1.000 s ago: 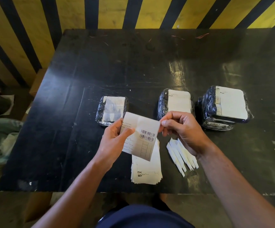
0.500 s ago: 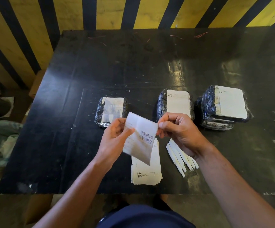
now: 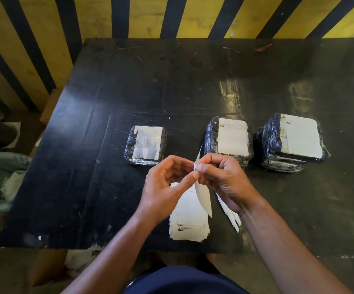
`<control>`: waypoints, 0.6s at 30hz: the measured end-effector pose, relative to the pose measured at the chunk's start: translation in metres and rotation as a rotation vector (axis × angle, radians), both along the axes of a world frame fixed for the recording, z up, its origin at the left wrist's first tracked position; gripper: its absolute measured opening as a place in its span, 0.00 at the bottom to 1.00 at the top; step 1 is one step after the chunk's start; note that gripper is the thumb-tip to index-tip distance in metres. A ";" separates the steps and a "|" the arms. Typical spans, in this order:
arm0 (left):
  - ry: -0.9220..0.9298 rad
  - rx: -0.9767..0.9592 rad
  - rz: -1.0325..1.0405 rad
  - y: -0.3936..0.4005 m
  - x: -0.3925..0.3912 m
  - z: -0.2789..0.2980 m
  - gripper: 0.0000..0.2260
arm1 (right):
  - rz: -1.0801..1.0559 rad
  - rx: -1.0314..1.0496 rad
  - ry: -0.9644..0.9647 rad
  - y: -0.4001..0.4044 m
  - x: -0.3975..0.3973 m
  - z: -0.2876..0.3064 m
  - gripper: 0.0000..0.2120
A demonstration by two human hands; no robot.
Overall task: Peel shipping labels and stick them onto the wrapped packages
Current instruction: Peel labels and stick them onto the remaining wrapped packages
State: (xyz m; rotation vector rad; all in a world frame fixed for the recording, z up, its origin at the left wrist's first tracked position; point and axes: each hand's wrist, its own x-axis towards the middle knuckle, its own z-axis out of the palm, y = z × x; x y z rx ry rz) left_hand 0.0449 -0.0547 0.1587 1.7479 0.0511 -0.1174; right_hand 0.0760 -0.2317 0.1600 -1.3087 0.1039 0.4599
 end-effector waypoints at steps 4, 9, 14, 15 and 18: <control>0.085 -0.073 0.035 0.002 0.001 0.001 0.06 | 0.044 -0.044 -0.031 -0.001 0.000 -0.002 0.07; 0.129 -0.113 0.053 0.003 0.002 -0.001 0.06 | 0.070 -0.060 -0.051 0.000 -0.002 -0.006 0.06; 0.197 -0.169 0.065 0.006 0.002 -0.006 0.15 | 0.073 -0.061 -0.041 0.001 -0.002 -0.011 0.03; 0.206 -0.178 0.067 0.007 0.002 -0.008 0.15 | 0.075 -0.069 -0.041 0.001 -0.002 -0.012 0.03; 0.227 -0.179 0.077 0.009 0.002 -0.011 0.15 | 0.076 -0.083 -0.028 0.001 -0.002 -0.015 0.02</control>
